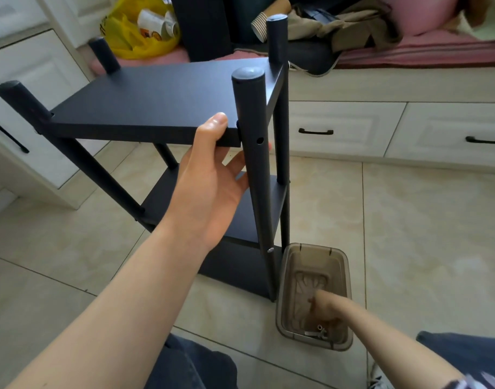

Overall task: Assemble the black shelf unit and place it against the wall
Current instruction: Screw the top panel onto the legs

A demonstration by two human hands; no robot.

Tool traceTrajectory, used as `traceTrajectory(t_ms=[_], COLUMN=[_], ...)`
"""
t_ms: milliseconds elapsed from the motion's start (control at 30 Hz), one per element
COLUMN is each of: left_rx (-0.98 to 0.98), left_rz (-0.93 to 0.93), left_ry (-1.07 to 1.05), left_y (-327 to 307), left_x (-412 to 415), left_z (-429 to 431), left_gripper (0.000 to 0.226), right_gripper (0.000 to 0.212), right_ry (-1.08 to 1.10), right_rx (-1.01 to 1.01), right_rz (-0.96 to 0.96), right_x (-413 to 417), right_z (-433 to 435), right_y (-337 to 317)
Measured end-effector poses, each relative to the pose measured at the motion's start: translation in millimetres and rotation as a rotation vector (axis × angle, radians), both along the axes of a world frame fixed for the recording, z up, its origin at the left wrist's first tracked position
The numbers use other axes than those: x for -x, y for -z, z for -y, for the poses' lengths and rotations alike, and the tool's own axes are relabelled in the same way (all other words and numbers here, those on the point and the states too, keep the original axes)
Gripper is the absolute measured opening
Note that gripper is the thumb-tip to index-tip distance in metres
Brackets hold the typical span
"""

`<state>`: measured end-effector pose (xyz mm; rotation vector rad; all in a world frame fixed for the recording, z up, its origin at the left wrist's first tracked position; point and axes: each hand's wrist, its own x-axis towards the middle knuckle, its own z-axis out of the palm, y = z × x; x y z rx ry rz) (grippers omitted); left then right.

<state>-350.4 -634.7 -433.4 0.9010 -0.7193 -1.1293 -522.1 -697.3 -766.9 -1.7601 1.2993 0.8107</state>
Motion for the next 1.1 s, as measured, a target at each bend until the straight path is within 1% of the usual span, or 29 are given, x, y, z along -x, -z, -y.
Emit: traceTrajectory(t_ms=[100, 200, 267, 367, 400, 433, 500, 567, 600, 667, 767, 900, 1100], left_rx=[0.001, 0.012, 0.013, 0.006, 0.006, 0.007, 0.009, 0.012, 0.015, 0.019, 0.022, 0.018, 0.013], left_rz=[0.009, 0.010, 0.002, -0.003, -0.006, -0.006, 0.003, 0.012, 0.013, 0.010, 0.002, 0.014, 0.014], left_ry=[-0.004, 0.001, 0.004, 0.005, 0.006, 0.008, 0.012, 0.019, 0.021, 0.024, 0.029, 0.025, 0.018], left_y=[0, -1, -1, 0, 1, 1, 0, -1, -1, 0, 1, 2, 2], left_x=[1, 1, 1, 1, 0, 0, 0, 1, 1, 1, 0, -1, -1], left_z=[0, 1, 1, 2, 2, 2, 1, 1, 1, 1, 2, 2, 4], left_gripper=[0.038, 0.033, 0.029, 0.031, 0.031, 0.032, 0.030, 0.030, 0.030, 0.030, 0.029, 0.025, 0.023], right_gripper=[0.037, 0.047, 0.044, 0.041, 0.040, 0.038, 0.028, 0.023, 0.026, 0.033, 0.037, 0.037, 0.033], right_ry=[-0.047, -0.026, -0.051, -0.034, -0.076, -0.171, -0.239, -0.243, -0.172, -0.157, -0.138, -0.133, -0.116], right_rx=[0.014, 0.035, 0.048, 0.025, 0.043, 0.106, 0.162, 0.140, 0.098, 0.110, 0.233, 0.307, 0.326], right_rz=[-0.037, -0.031, -0.034, -0.011, 0.024, 0.070, 0.084, 0.037, 0.025, -0.019, -0.026, -0.019, 0.006], right_x=[-3, -7, -8, -7, -7, -5, -4, -4, -6, -8, -7, 0, 3], right_z=[-11, -18, -21, -25, -26, -26, -24, -24, -26, -26, -26, -20, -13], right_y=[16, 35, 39, 47, 49, 53, 60, 61, 59, 57, 61, 65, 69])
